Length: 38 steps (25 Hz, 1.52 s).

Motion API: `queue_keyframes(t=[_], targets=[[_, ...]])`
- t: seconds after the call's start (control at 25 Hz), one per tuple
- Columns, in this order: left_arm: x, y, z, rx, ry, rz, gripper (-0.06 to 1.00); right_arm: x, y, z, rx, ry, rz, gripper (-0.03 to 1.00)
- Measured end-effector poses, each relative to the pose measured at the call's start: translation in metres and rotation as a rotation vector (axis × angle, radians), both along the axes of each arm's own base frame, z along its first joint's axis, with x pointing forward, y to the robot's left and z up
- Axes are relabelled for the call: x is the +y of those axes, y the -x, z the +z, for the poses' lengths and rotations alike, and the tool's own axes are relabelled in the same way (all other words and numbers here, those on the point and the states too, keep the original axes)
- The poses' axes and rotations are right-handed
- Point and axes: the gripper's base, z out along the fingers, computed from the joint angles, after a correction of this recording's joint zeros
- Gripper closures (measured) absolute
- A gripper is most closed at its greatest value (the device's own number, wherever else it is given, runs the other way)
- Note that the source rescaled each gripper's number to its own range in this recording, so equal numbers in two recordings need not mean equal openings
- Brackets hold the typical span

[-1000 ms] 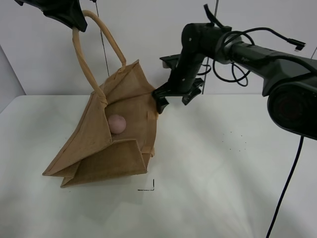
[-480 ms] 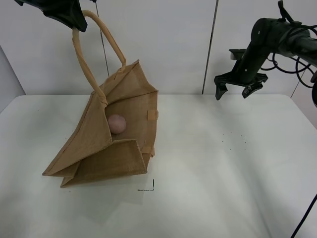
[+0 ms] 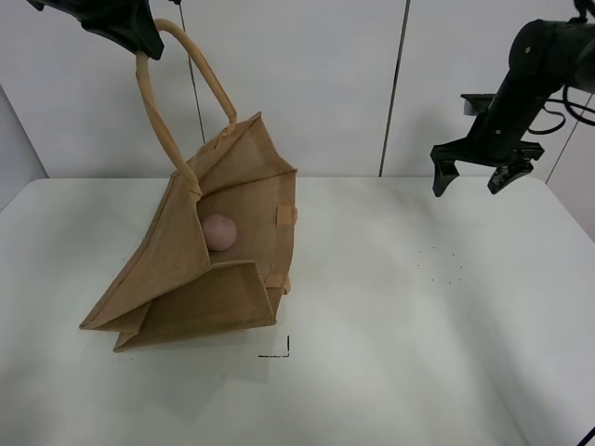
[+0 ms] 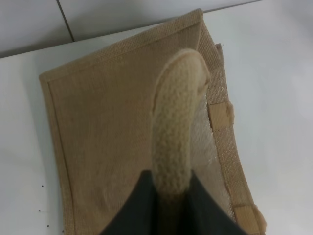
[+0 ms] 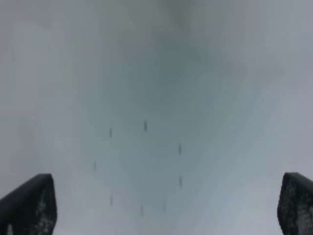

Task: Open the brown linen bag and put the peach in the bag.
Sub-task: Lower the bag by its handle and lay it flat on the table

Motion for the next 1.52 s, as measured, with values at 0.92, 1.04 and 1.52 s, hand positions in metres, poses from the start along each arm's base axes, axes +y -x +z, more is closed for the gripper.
queue_keyframes(t=[0.92, 1.04, 1.52], targets=[[0.000, 0.000, 0.000, 0.000, 0.000, 0.000, 0.94, -0.009, 0.337, 0.016, -0.214, 0.015, 0.010, -0.03], [0.000, 0.000, 0.000, 0.000, 0.000, 0.000, 0.94, -0.010, 0.362, 0.018, -0.360, 0.012, 0.007, -0.03], [0.000, 0.000, 0.000, 0.000, 0.000, 0.000, 0.94, -0.012, 0.433, 0.039, -0.859, 0.004, 0.000, -0.03]])
